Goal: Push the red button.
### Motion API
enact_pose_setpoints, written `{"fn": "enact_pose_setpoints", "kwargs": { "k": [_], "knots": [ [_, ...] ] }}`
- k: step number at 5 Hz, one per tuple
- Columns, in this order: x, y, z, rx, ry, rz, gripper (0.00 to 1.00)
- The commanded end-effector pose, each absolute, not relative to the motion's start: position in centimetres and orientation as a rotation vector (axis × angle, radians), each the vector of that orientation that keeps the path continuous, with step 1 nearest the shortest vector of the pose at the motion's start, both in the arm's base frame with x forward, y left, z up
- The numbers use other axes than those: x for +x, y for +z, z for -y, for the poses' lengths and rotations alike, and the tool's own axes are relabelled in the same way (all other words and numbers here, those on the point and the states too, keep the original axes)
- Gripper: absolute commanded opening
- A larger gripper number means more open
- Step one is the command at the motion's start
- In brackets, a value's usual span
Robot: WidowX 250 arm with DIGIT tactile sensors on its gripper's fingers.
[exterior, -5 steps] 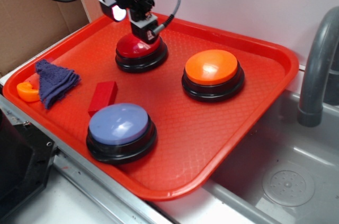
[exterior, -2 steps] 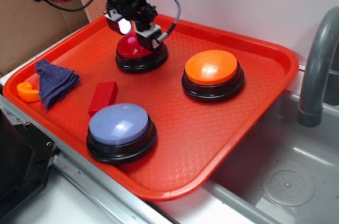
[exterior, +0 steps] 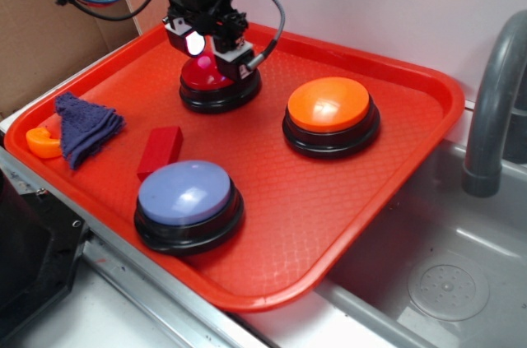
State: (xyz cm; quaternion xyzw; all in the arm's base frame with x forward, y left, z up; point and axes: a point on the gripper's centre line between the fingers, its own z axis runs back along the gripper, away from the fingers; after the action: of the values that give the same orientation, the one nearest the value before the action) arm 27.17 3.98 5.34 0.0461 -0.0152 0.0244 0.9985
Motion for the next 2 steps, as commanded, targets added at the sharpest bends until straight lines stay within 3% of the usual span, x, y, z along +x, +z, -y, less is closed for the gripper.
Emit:
{"fn": "enact_pose_setpoints", "kwargs": {
  "k": [1,2],
  "knots": [
    [28.6,10.8,-5.6,0.060,0.126,0.156,1.00],
    [29.0,11.8,-5.7,0.076,0.134,0.175,1.00]
  ]
}}
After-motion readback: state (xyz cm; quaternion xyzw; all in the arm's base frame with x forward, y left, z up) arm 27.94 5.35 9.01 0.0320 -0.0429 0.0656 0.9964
